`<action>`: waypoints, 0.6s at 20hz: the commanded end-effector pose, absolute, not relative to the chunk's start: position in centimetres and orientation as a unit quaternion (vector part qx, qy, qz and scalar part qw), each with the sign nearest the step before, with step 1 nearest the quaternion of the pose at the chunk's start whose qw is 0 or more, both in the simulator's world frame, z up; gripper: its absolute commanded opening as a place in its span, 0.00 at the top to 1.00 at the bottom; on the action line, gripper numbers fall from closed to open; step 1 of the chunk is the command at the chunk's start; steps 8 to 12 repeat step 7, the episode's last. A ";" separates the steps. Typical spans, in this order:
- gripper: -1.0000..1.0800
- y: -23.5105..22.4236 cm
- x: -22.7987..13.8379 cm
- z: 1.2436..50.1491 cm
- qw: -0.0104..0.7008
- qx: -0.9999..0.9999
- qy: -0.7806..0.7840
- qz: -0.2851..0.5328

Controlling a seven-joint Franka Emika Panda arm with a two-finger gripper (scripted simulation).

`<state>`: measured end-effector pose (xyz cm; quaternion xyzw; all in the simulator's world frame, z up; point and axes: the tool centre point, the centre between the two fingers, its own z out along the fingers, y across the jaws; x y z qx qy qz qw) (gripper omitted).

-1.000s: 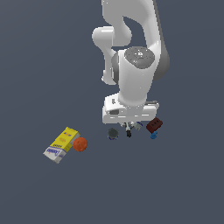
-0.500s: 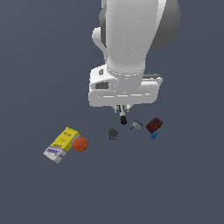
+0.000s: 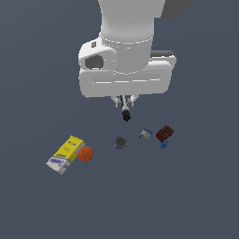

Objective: Pick up a designated object from a clutter of objects.

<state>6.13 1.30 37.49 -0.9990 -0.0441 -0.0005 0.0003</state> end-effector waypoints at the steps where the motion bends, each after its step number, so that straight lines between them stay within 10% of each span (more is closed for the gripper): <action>1: 1.00 1.0 6.3 38.4 0.000 -0.999 -0.044 0.000; 12: 1.00 0.8 6.4 39.2 0.000 -0.999 -0.044 0.000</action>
